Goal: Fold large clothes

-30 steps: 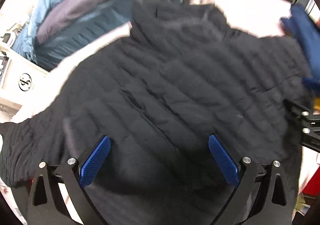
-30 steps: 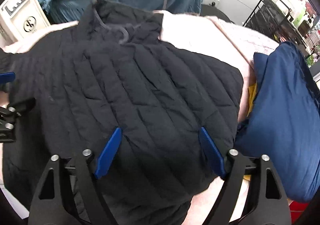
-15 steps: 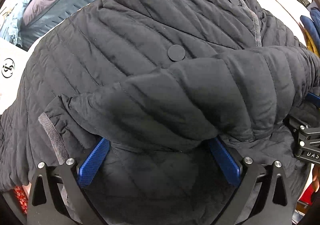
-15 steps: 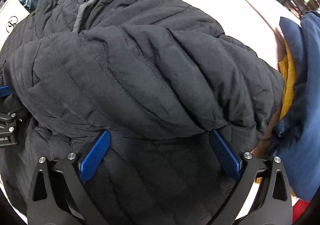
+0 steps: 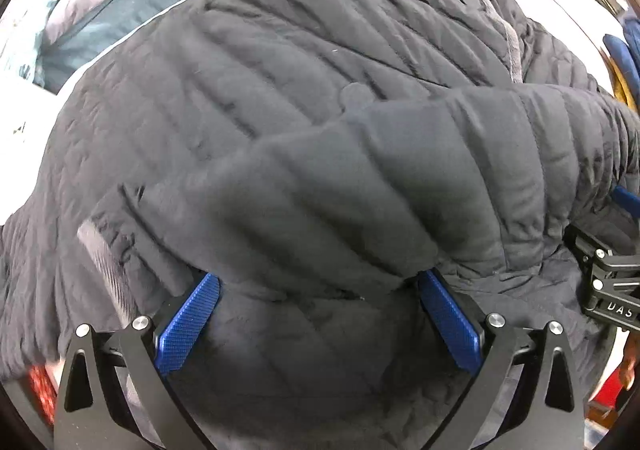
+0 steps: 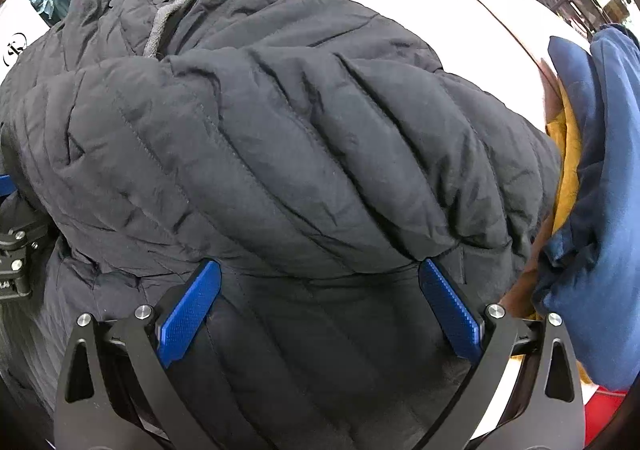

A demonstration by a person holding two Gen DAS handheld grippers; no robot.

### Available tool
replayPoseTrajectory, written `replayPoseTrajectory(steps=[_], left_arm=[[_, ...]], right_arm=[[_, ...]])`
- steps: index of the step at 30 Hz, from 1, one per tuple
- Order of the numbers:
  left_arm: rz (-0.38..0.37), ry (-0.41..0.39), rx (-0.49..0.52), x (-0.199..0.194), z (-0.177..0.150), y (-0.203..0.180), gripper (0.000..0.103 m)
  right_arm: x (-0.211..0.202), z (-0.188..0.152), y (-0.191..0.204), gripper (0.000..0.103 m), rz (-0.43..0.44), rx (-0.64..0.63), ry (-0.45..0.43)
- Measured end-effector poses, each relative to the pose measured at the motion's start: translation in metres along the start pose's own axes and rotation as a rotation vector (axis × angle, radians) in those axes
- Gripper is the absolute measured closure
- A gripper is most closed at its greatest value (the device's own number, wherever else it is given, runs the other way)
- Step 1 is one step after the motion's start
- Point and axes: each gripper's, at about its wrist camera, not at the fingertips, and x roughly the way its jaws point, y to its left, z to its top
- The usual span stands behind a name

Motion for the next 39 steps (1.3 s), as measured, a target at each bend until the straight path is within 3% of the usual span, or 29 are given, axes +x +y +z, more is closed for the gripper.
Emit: replayPoseTrajectory(steps=[2, 8, 13, 17, 20, 24, 29, 33, 38, 39], left_arm=[[-0.005, -0.011, -0.044, -0.012, -0.005, 0.008, 0.006], [-0.022, -0.130, -0.130, -0.058, -0.059, 0.038, 0.006], [-0.026, -0.088, -0.270, -0.058, -0.120, 0.088, 0.006], [-0.014, -0.013, -0.381, -0.044, -0.171, 0.130, 0.006], [0.006, -0.045, -0.446, -0.056, -0.204, 0.157, 0.006], [0.023, -0.096, -0.520, -0.070, -0.233, 0.189, 0.006], [0.045, -0.144, -0.633, -0.084, -0.252, 0.245, 0.006], [0.075, -0.237, -0.748, -0.112, -0.252, 0.302, 0.006], [0.030, -0.366, -0.932, -0.148, -0.240, 0.378, 0.006], [0.018, -0.376, -0.958, -0.153, -0.231, 0.368, 0.006]], right_arm=[[-0.012, 0.001, -0.003, 0.005, -0.009, 0.040, 0.012], [-0.066, -0.031, 0.014, 0.005, 0.026, 0.028, -0.095], [-0.059, -0.074, 0.034, 0.005, -0.013, -0.071, -0.016], [-0.027, -0.099, 0.026, 0.005, 0.045, -0.015, 0.179], [-0.037, -0.107, 0.008, 0.005, 0.091, 0.094, 0.137], [-0.059, -0.111, 0.008, 0.005, 0.072, 0.066, 0.083], [-0.083, -0.114, 0.021, 0.005, 0.090, 0.036, 0.043], [-0.101, -0.111, 0.036, 0.005, 0.089, -0.001, 0.000], [-0.122, -0.117, 0.053, 0.005, 0.080, 0.003, -0.028], [-0.123, -0.117, 0.053, 0.005, 0.080, 0.011, -0.027]])
